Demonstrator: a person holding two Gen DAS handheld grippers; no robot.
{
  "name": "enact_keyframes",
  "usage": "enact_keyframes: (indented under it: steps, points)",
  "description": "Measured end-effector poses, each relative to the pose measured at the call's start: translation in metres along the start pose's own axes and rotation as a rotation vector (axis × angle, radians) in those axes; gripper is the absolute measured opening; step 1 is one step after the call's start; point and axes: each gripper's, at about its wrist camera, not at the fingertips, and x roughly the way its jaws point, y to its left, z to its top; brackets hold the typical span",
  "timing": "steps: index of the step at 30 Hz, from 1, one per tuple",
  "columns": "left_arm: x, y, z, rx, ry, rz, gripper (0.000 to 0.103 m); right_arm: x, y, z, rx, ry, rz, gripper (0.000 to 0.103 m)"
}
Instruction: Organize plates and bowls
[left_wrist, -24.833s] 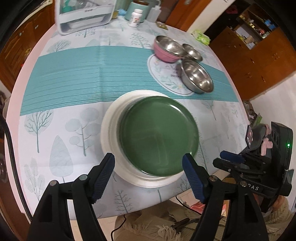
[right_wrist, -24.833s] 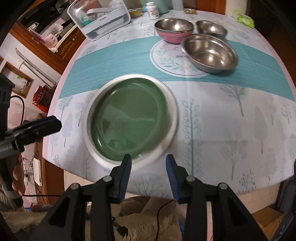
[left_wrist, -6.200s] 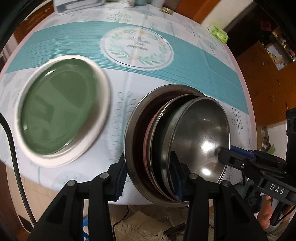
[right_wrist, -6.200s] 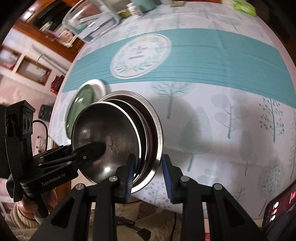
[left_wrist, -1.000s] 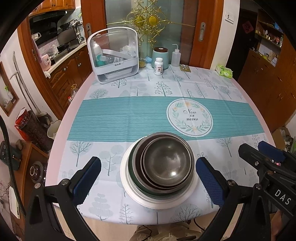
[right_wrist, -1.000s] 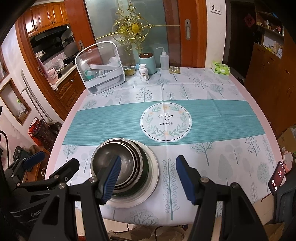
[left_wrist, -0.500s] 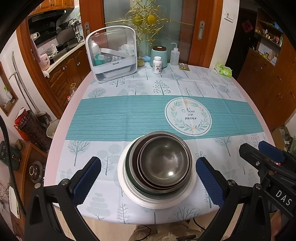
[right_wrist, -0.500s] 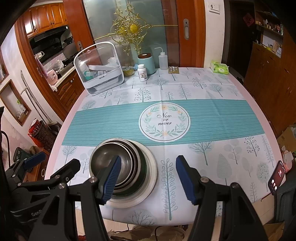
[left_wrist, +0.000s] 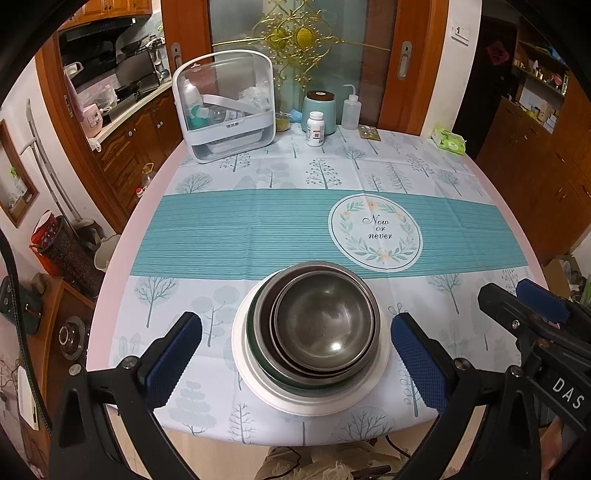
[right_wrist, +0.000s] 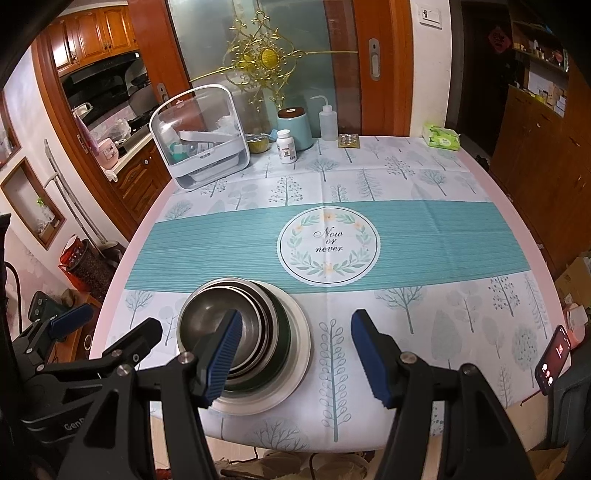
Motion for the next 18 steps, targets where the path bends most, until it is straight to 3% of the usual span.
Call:
enact_keyframes:
  steps: [18]
  points:
    - [-0.0013, -0.0074, -0.0053, -0.026, 0.023, 0.008, 0.102, -0.0016, 0.0021, 0.0008, -0.004, 0.003, 0.01, 0.062]
